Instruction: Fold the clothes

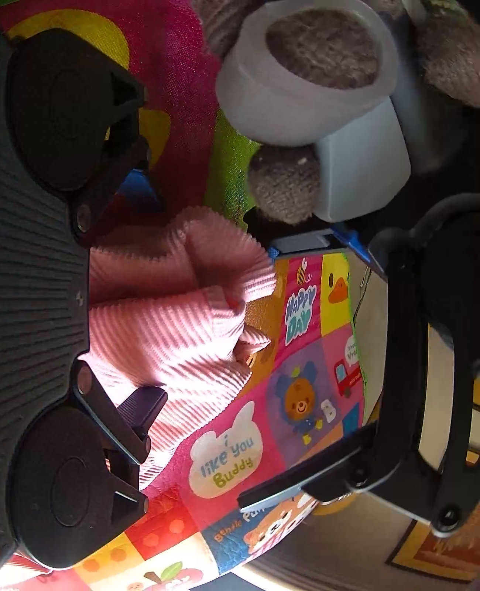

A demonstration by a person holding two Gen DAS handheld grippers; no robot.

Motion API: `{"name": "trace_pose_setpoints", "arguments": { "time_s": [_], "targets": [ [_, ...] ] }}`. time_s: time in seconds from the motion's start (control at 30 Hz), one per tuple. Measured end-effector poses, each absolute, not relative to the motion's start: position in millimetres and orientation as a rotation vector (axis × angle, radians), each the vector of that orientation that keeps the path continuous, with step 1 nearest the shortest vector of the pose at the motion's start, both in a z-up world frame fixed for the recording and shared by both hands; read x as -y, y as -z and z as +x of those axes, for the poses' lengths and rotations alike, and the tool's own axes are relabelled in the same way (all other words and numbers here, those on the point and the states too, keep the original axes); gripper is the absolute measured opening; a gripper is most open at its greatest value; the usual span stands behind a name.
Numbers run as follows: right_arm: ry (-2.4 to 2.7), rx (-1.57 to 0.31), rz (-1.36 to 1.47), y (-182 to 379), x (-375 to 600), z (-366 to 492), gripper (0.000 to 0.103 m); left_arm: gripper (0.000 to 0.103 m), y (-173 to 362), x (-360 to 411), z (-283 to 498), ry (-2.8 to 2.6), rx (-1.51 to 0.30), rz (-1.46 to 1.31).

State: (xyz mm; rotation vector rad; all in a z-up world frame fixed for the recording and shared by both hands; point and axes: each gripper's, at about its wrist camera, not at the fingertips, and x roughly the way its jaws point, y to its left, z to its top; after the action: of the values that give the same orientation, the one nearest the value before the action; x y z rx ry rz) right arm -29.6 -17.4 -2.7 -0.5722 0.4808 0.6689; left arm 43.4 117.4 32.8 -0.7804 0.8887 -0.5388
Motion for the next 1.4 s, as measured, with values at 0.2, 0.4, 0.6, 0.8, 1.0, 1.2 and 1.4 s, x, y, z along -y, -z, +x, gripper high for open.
{"name": "trace_pose_setpoints", "arguments": {
  "time_s": [0.2,0.4,0.6,0.8,1.0,1.2,1.4],
  "targets": [
    [-0.613,-0.544,-0.434,-3.4,25.2,-2.1,0.084,0.103,-35.0,-147.1,33.4,0.448,-0.833,-0.807],
    [-0.608,-0.612,-0.261,-13.2,53.0,16.7,0.081,0.103,-21.5,-176.1,37.0,0.322,-0.85,-0.85],
    [-0.6,-0.562,-0.38,-7.0,41.0,-3.8,0.082,0.103,-8.5,-142.9,53.7,0.413,-0.926,-0.837],
    [-0.595,-0.516,-0.475,-2.2,33.7,-21.5,0.083,0.103,-27.8,-110.6,59.3,0.488,-0.894,-0.733],
    [-0.555,-0.492,-0.502,0.7,26.7,-13.5,0.077,0.103,-39.8,-103.2,54.5,0.516,-0.873,-0.708],
    [-0.536,-0.525,-0.443,-4.0,38.7,-4.9,0.053,0.103,-42.4,-116.9,47.1,0.453,-0.84,-0.667],
    [-0.533,-0.522,-0.421,-5.4,43.4,-4.5,0.049,0.103,-15.5,-151.7,42.6,0.378,-0.855,-0.841]
  ]
}}
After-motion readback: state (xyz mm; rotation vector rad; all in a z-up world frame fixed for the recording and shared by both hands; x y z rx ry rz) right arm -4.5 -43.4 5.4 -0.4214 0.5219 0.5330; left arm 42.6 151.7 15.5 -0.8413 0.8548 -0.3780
